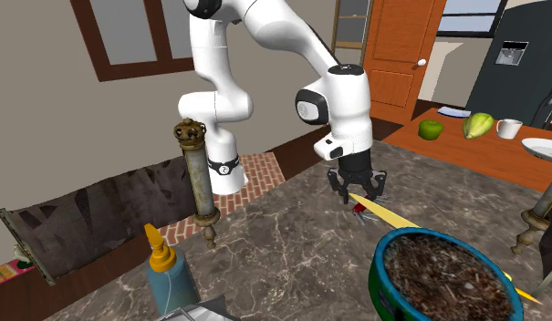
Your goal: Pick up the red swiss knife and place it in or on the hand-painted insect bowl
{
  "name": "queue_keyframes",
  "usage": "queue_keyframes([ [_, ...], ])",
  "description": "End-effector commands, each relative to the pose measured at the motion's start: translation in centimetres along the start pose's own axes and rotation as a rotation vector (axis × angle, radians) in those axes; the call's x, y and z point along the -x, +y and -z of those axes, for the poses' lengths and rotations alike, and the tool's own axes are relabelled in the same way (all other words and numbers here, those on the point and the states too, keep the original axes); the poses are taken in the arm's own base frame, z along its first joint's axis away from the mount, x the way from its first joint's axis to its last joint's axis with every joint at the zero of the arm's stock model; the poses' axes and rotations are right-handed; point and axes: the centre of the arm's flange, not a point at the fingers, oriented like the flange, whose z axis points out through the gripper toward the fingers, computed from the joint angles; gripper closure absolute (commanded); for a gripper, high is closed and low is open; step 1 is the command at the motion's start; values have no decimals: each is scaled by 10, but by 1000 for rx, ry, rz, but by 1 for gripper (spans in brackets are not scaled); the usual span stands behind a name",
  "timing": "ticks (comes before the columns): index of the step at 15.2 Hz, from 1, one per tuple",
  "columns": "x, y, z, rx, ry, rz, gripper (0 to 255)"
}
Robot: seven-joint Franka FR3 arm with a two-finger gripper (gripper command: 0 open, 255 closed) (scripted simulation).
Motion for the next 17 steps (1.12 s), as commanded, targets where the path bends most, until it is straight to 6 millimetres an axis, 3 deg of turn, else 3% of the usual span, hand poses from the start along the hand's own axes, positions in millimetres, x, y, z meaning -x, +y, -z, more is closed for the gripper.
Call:
queue_keyframes([
  [1,0,0,0,1,0,0,255],
  [8,0,0,0,1,0,0,255],
  [17,4,-10,46,1,0,0,255],
])
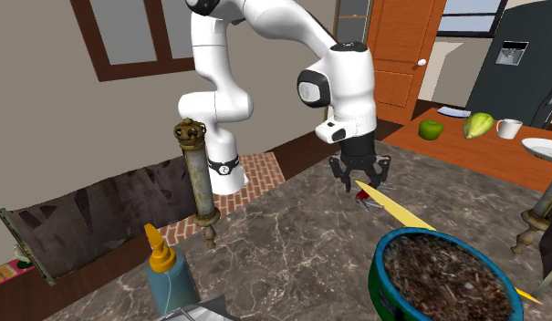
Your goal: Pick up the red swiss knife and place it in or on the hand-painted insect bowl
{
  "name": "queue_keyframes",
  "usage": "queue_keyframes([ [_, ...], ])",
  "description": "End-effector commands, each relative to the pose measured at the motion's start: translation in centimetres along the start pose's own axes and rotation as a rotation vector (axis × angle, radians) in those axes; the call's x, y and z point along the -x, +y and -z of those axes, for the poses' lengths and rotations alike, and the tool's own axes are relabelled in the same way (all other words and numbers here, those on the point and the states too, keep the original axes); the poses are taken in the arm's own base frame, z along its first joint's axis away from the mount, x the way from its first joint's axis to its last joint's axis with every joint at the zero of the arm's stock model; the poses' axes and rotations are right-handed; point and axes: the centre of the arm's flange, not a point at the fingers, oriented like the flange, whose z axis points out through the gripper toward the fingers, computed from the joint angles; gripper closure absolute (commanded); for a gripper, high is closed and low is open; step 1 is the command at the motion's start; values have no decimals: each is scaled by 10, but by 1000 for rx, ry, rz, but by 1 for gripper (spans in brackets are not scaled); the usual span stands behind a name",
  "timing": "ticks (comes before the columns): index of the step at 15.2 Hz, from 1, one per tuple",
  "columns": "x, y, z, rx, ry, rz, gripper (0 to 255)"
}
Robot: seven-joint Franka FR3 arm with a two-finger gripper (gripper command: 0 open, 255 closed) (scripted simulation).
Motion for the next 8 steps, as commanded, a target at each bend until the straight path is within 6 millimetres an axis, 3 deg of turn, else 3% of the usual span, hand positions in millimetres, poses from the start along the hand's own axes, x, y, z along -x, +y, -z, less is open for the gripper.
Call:
queue_keyframes([
  [1,0,-3,11,0,0,0,255],
  [8,3,-11,47,0,0,0,255],
])
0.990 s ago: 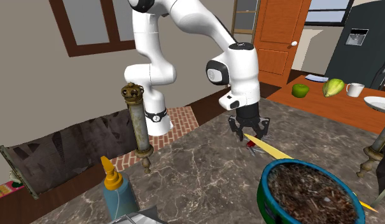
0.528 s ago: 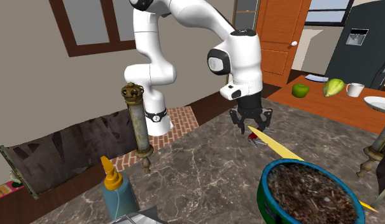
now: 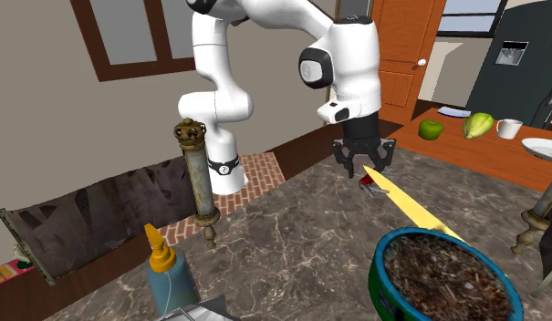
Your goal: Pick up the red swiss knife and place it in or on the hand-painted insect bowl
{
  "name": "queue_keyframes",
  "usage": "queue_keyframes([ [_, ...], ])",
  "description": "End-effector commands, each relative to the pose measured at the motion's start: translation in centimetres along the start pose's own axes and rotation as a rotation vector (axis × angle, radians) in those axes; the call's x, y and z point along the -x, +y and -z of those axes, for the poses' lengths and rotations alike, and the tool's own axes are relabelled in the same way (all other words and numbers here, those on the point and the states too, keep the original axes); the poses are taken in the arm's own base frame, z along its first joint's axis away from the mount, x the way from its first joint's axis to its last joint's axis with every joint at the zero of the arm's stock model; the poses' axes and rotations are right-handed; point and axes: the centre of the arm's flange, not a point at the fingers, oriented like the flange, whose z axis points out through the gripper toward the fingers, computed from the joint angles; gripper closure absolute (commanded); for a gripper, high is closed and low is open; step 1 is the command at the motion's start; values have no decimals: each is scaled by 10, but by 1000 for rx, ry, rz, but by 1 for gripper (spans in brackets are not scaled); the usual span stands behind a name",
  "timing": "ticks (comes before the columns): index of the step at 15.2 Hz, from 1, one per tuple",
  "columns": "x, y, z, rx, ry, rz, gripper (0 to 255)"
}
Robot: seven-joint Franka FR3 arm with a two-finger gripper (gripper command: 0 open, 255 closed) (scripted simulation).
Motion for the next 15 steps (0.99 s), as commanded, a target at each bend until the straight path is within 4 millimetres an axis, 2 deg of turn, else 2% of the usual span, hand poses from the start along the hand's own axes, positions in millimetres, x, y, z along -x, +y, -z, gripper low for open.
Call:
queue_keyframes([
  [1,0,-2,9,0,0,0,255],
  [15,6,-18,81,0,0,0,255],
])
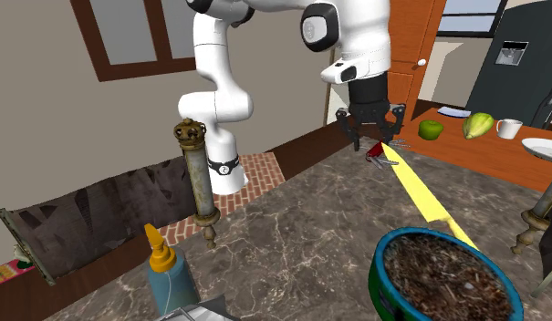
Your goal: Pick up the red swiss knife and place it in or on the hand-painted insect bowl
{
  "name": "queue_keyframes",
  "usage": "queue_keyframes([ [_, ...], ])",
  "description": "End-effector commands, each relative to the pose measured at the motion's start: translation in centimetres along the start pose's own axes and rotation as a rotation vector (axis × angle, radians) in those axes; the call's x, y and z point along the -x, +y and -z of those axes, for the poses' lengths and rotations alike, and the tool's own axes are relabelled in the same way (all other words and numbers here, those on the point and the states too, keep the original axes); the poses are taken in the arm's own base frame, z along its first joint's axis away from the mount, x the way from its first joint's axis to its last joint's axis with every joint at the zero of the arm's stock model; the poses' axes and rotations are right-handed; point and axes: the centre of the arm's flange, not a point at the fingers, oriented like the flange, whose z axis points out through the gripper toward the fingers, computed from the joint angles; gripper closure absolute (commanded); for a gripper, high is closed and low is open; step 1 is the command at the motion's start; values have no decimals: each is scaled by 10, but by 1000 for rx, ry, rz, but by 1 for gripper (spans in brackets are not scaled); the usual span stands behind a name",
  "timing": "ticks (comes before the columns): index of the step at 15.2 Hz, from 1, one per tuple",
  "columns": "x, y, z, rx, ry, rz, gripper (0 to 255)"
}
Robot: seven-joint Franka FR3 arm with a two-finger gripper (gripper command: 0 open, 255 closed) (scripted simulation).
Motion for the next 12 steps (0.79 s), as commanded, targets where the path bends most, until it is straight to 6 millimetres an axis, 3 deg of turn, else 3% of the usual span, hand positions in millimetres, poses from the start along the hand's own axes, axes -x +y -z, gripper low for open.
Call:
queue_keyframes([
  [1,0,0,8,0,0,0,255],
  [12,-120,-81,6,0,0,0,255],
])
